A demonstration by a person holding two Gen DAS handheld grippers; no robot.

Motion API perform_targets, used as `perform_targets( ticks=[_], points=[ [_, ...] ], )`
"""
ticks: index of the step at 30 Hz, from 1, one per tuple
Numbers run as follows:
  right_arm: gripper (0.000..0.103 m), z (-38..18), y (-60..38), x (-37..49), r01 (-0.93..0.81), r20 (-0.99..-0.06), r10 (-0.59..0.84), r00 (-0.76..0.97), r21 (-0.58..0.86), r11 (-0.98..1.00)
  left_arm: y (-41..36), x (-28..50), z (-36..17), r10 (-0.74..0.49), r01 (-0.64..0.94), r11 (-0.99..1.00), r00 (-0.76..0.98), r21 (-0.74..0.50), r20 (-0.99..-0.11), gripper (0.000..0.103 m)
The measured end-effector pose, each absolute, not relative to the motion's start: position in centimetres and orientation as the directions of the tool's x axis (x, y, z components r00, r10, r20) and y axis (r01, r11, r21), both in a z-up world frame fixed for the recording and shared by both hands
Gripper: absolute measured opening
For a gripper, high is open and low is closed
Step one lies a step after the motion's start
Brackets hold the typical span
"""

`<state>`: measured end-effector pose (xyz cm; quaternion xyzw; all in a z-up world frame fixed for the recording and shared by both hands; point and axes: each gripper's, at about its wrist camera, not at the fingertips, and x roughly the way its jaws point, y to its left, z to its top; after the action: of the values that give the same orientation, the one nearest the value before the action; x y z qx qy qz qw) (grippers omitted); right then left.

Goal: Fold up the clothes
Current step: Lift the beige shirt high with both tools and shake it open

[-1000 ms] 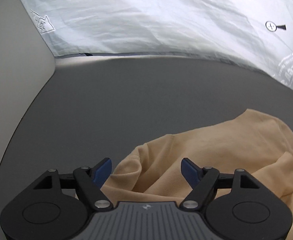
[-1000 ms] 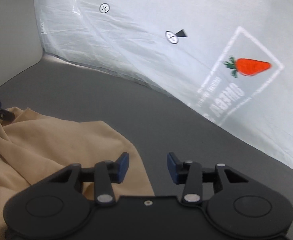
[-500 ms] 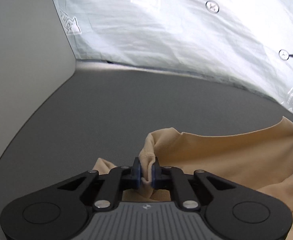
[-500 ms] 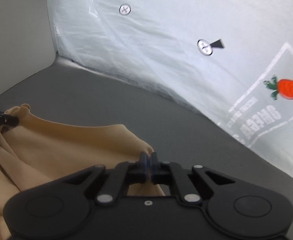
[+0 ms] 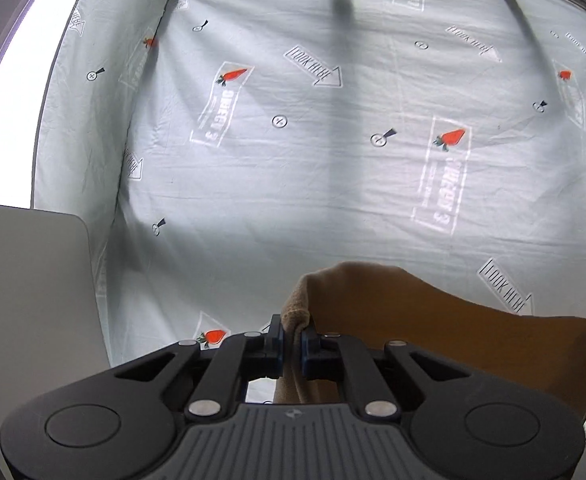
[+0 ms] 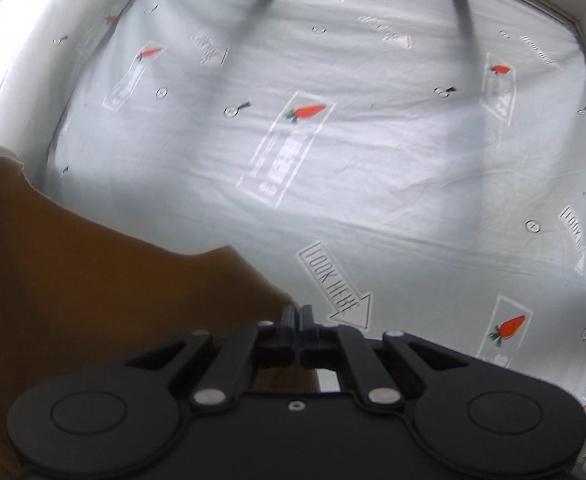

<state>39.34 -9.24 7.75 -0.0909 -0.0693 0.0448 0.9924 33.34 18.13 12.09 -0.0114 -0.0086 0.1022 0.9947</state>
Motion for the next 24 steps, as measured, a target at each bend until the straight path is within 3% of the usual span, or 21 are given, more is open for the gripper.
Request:
perform_targets(
  ticks=[8,14,19,24],
  points=[
    [0.002,10.5,-14.7,29.9,0.073,0.300,-0.002,0.954,-0.224,0.972,11.4,27.5,10.2,0.145,-0.146,0.989,0.989,-0.026,-0.026,0.008],
    [0.002,13.3,-17.9,21.4,0.144,0.434,-0.024,0.901,-0.246,0.959,7.4,19.8,13.5,0.131,-0.134,0.991,0.981,0.014,0.145,0.009],
    [0.002,15.2,-20.6,15.7,0.140,0.493,-0.019,0.870,-0.209,0.968,5.4,13.5,17.0,0.101,-0.113,0.993,0.951,0.026,0.292,0.009],
    [0.000,15.2,-21.1,14.9,0.209,0.523,-0.070,0.849,-0.212,0.955,4.7,12.4,17.4,0.089,-0.092,0.996,0.961,-0.004,0.261,0.009]
  ],
)
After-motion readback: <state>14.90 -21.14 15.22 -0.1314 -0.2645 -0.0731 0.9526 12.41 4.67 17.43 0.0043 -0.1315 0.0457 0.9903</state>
